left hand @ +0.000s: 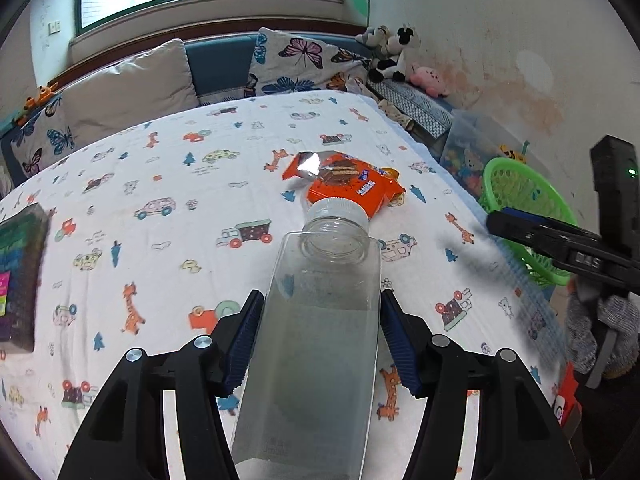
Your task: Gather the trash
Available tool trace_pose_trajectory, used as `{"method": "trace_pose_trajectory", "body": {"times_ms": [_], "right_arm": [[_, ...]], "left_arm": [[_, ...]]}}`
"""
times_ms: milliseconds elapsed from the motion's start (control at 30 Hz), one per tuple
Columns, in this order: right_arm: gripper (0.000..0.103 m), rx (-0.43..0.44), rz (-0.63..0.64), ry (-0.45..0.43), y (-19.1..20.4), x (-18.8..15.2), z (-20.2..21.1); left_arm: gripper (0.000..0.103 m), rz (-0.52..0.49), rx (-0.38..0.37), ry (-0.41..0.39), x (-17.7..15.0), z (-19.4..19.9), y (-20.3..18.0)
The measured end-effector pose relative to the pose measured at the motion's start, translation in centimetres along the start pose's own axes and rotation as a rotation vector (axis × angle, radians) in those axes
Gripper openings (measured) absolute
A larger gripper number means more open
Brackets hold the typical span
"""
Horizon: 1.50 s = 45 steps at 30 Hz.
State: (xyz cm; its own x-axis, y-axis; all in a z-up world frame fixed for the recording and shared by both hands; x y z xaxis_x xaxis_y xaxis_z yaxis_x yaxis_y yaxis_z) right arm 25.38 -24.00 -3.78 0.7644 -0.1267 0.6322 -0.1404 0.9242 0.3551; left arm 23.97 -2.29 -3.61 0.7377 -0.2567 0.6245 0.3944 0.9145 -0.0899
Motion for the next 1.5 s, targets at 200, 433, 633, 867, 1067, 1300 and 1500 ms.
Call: {"method": "trace_pose_trajectory", "body": {"times_ms": [200,433,633,867,1067,1300,1500], "right_arm": [[0.077,0.125,-0.104,0.05,1.2,0.9,-2.0],[0.074,0.297,-0.325,0.114,1.4,2.1,-5.2],[0.071,0.32,-0.437,0.122,0.8,3.0,-7.3],[0.062,0.35,-0.558,0.128,-0.1,3.5,-9.6],[0.04,0.366,-0.578,0.127,-0.5,3.5,-10.0],[0.031,0.345,-0.51,0.096,-0.1,3.7,-8.3],[0.028,0.364,-0.486,0.059,-0.6,3.5,-5.4]], "left_arm": [[0.057,0.028,0.001,-0.011,-0.7,0.8,0.9],[0.057,0.042,-0.003,-0.021,-1.1,1.3,1.5],[0.057,0.047,-0.009,-0.028,-1.2,1.5,1.9],[0.057,0.057,-0.017,-0.022,-1.5,1.1,2.0],[0.057,0.065,-0.016,-0.018,-1.6,0.9,2.4],[0.057,0.073,-0.016,-0.025,-1.5,1.1,2.4],[0.057,0.054,-0.026,-0.043,-1.0,1.7,1.5]]}}
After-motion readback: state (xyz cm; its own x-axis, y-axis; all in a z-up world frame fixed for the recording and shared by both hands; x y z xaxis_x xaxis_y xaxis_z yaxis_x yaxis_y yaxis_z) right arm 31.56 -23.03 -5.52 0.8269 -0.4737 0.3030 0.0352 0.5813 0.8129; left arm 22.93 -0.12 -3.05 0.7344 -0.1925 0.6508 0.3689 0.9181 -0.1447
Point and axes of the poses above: each gripper's, at about its wrist camera, not at the fingertips, and z roughly against the way its jaws point, y to its left, x to its top, the point moved 4 cm from there along -z, roughly the way its jaws point, and after that the axes turned 5 degrees about -z, right-handed, at the moved point
